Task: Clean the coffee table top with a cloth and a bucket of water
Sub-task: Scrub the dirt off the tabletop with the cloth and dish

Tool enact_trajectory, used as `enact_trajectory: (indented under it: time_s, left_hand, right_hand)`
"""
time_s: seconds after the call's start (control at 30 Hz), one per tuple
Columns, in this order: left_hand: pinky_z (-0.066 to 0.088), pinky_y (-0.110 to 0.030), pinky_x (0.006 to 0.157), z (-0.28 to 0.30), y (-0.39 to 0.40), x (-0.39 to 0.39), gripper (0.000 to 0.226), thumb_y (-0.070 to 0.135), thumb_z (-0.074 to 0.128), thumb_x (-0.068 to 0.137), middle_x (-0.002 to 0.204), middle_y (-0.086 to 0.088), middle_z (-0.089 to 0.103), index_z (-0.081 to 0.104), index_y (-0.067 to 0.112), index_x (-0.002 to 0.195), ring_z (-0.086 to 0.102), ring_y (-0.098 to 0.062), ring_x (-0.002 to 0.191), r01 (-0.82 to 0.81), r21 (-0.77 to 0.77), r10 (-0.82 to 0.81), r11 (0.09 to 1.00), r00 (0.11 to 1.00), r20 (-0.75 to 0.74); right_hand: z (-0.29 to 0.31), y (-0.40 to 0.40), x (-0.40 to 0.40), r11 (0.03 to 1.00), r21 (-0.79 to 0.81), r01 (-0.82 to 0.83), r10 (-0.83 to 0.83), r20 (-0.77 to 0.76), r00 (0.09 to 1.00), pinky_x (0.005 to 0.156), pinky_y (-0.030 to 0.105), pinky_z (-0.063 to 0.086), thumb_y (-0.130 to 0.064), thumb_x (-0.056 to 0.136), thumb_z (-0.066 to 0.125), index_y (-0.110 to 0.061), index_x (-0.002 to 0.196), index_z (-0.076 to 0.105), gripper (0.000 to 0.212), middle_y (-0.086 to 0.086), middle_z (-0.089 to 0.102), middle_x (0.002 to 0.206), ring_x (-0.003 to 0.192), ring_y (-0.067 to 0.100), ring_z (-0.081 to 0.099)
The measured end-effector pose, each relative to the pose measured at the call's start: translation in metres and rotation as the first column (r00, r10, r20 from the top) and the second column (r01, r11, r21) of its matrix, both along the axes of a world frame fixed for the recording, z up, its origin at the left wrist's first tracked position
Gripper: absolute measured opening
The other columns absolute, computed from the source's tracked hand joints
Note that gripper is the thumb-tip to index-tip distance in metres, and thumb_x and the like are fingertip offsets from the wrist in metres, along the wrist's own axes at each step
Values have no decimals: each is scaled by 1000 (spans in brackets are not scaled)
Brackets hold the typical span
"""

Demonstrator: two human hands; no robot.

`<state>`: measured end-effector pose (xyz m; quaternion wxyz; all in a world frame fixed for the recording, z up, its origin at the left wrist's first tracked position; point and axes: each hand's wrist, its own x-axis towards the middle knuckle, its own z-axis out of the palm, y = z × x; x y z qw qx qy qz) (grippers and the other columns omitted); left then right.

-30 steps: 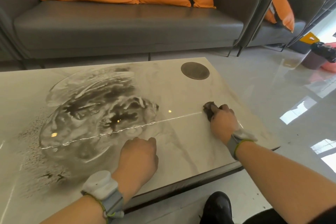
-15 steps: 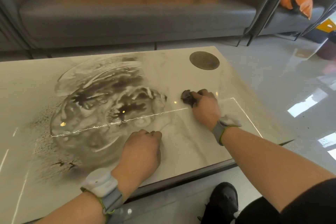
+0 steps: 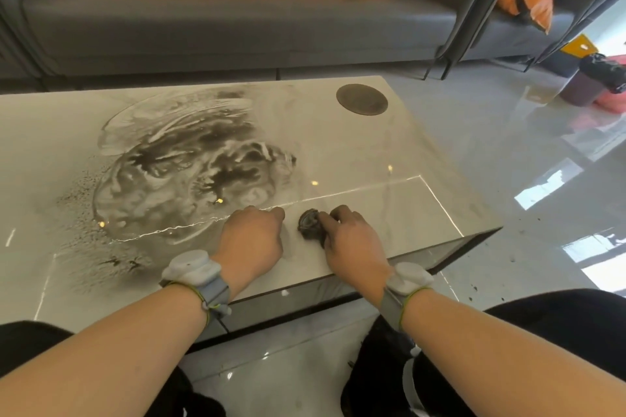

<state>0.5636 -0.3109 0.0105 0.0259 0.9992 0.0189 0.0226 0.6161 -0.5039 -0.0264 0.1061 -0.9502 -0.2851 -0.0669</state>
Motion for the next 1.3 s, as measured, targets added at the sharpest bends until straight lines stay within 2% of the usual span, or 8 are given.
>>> enact_trajectory:
  time_s: [0.13, 0.3, 0.43, 0.57, 0.73, 1.13, 1.23, 1.3]
  left_hand:
    - [34, -31, 56, -1, -3, -2, 37, 15, 48, 84, 88, -12, 66, 59, 17, 119, 62, -33, 79, 6, 30, -6, 1000, 1000, 8]
    - [44, -32, 60, -3, -1, 0, 38, 17, 48, 83, 92, -15, 65, 59, 19, 120, 63, -35, 80, -8, 7, 8, 1000, 1000, -6]
    - [49, -33, 64, -6, 0, 1, 38, 19, 47, 84, 93, -13, 65, 59, 21, 119, 63, -35, 80, -23, -23, 23, 999, 1000, -3]
    - [41, -31, 60, -4, -1, 1, 37, 18, 47, 85, 95, -13, 64, 59, 21, 120, 62, -34, 83, -32, -7, 32, 999, 999, -20]
    - [42, -32, 62, 0, -3, 4, 36, 18, 49, 86, 96, -15, 65, 60, 19, 120, 63, -35, 85, -41, 7, 41, 999, 999, -10]
    - [32, -31, 62, 6, -10, 4, 33, 15, 49, 86, 92, -12, 67, 62, 18, 116, 62, -33, 84, -44, 116, 41, 992, 999, 26]
    - [32, -31, 66, 10, -12, 8, 33, 18, 52, 85, 94, -12, 69, 64, 20, 116, 63, -33, 90, -80, 120, 76, 990, 996, 42]
    - [37, -33, 70, 10, -11, 14, 34, 19, 52, 84, 98, -10, 71, 64, 21, 116, 63, -32, 94, -111, 79, 108, 991, 993, 48]
  right_hand:
    - [3, 4, -31, 999, -20, -29, 27, -77, 997, 65, 42, 54, -19, 85, 53, -13, 126, 59, 42, 12, 57, 106, 84, 33, 57]
    - [26, -2, -30, 984, 166, -72, 129, -366, 922, 85, 41, 52, -18, 88, 52, -22, 128, 63, 42, 5, 57, 112, 96, 28, 59]
    - [25, -35, 10, 979, 122, 164, -141, -176, 974, 79, 41, 53, -17, 83, 53, -27, 122, 65, 42, 5, 57, 109, 94, 31, 59]
    - [23, -86, 53, 859, -41, 510, -511, -127, 850, 78, 41, 54, -18, 88, 50, -22, 120, 64, 36, 11, 52, 115, 96, 38, 58]
    - [17, -91, 61, 781, -103, 616, -625, -130, 770, 78, 39, 47, -24, 93, 46, -11, 120, 59, 33, 15, 49, 115, 100, 39, 55]
    - [6, 22, -48, 979, 72, 190, -181, -113, 977, 68, 42, 52, -22, 81, 54, -10, 117, 61, 38, 12, 55, 101, 84, 32, 55]
    - [13, 40, -56, 979, 170, 108, -57, -285, 957, 70, 41, 52, -23, 83, 53, -14, 111, 64, 31, 9, 55, 98, 84, 31, 57]
    - [22, 42, -51, 943, 295, 153, 4, -470, 883, 75, 40, 52, -23, 84, 55, -17, 111, 68, 30, 8, 56, 96, 86, 30, 59]
